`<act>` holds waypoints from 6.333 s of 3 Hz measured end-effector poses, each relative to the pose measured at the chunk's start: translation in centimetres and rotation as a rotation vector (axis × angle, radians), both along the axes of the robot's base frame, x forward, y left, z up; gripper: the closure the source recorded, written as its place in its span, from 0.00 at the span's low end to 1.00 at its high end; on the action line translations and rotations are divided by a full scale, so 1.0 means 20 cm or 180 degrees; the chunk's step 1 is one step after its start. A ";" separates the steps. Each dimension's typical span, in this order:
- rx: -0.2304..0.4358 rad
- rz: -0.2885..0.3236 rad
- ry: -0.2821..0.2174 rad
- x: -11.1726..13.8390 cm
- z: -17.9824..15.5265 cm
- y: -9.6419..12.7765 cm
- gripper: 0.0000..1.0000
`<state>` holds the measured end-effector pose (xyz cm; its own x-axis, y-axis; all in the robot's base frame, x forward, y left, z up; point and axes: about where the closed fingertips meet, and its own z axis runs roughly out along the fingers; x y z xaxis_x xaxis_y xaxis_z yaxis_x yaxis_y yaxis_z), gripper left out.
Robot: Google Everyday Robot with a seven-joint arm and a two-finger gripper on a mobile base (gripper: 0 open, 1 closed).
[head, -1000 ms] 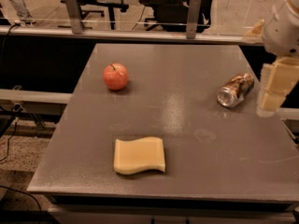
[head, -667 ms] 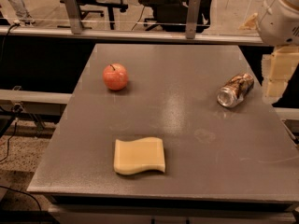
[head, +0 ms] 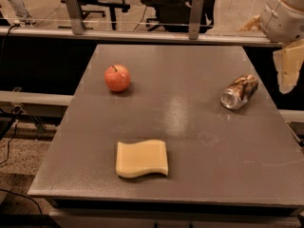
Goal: Move orange can near sponge
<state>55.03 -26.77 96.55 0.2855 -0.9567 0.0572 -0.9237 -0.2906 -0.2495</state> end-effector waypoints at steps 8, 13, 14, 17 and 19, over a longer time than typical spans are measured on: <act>-0.0210 0.0694 0.0555 0.22 -0.62 -0.07 0.46; -0.0019 0.0581 0.0576 -0.25 -0.57 0.39 1.00; -0.0014 0.0567 0.0652 -0.34 -0.60 0.51 1.00; -0.0061 0.0615 0.0779 -0.43 -0.61 0.72 0.53; -0.0025 0.0641 0.0739 -0.45 -0.58 0.76 0.06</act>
Offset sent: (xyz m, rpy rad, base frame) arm -0.0023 -0.0412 -0.0682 -0.0006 0.1727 0.1407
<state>45.99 -11.59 84.89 0.4758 -0.8792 -0.0244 -0.8794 -0.4748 -0.0355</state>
